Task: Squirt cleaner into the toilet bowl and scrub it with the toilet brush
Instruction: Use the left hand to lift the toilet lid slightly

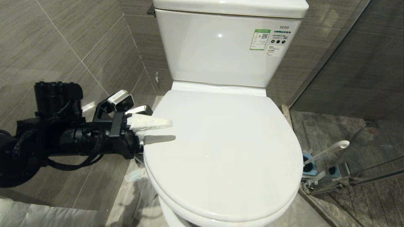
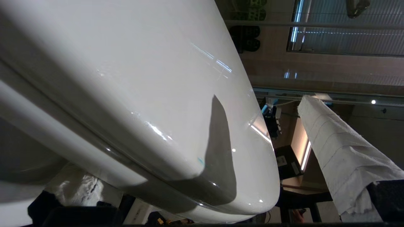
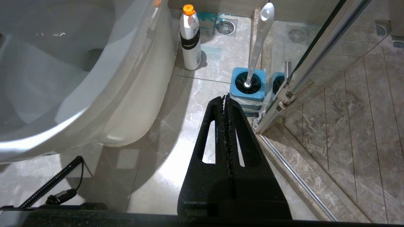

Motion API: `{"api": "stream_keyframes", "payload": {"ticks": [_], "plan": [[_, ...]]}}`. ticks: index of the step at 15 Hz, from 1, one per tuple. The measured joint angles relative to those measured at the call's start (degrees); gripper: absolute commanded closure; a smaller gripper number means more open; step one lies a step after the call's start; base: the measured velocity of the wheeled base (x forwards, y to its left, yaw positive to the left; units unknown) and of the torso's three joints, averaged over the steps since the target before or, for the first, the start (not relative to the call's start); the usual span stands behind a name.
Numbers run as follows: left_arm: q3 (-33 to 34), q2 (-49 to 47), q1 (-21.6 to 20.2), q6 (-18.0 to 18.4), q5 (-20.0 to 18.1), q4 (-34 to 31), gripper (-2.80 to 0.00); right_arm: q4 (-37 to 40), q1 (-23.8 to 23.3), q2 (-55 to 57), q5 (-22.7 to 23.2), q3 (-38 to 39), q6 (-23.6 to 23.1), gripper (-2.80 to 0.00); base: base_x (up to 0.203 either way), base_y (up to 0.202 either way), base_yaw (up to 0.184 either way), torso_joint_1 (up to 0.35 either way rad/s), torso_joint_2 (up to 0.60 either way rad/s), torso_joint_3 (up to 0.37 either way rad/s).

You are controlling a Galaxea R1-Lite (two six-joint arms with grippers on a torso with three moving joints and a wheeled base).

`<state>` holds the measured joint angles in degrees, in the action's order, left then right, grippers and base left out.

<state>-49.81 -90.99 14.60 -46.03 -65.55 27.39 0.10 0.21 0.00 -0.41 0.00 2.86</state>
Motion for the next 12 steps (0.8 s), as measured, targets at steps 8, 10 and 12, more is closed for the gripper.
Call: {"api": "stream_keyframes", "payload": {"ticks": [8, 10, 12], "plan": [[-6.5, 4.0, -1.4, -15.8, -0.1, -0.4, -2.80, 0.0, 0.0, 0.0, 0.0, 0.0, 0.0, 0.00, 0.000, 0.000, 0.000, 0.000, 0.00, 0.000], [-7.1, 4.8, -1.4, -16.9, -0.1, -0.4, -2.80, 0.0, 0.0, 0.0, 0.0, 0.0, 0.0, 0.00, 0.000, 0.000, 0.000, 0.000, 0.00, 0.000], [-7.5, 5.5, -0.9, -17.3, -0.1, -0.3, -2.80, 0.0, 0.0, 0.0, 0.0, 0.0, 0.0, 0.00, 0.000, 0.000, 0.000, 0.000, 0.00, 0.000]]}}
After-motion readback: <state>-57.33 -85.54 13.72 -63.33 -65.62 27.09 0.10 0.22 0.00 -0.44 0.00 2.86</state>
